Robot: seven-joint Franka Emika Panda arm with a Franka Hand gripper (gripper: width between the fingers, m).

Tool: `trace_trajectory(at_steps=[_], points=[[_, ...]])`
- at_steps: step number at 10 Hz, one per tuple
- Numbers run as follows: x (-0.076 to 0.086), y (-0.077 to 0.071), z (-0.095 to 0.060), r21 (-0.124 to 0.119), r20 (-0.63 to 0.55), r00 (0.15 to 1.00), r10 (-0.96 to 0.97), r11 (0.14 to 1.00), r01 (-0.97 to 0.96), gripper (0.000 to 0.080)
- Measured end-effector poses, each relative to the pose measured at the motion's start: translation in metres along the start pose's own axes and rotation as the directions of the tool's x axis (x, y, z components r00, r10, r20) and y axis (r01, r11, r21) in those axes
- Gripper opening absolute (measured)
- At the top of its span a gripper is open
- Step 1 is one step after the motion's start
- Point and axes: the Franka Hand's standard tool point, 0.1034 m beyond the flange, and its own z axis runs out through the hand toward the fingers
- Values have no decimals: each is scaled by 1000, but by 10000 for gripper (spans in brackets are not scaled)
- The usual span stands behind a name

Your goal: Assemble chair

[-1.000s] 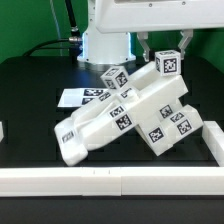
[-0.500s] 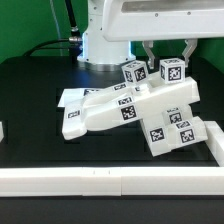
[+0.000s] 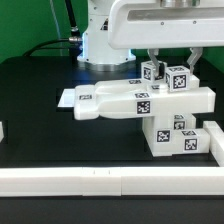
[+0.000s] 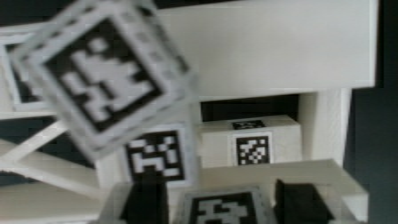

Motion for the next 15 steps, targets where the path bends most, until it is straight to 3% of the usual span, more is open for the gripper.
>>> trace_trajectory(at_steps=[3,6,9,10,13,15], points=[[2,-2,-2,1,-3,1000,0,1000,0,290],[3,-4,-18,13,-13,1000,-4,1000,4,290],[9,20,-30,17,-28,999,-29,999,30,291],[11,26,-31,17,-31,999,-22,1000,23,290],[10,23,-29,16,-27,999,-26,1000,27,290],[5,18,-16,10,-21,999,-50,999,51,290]])
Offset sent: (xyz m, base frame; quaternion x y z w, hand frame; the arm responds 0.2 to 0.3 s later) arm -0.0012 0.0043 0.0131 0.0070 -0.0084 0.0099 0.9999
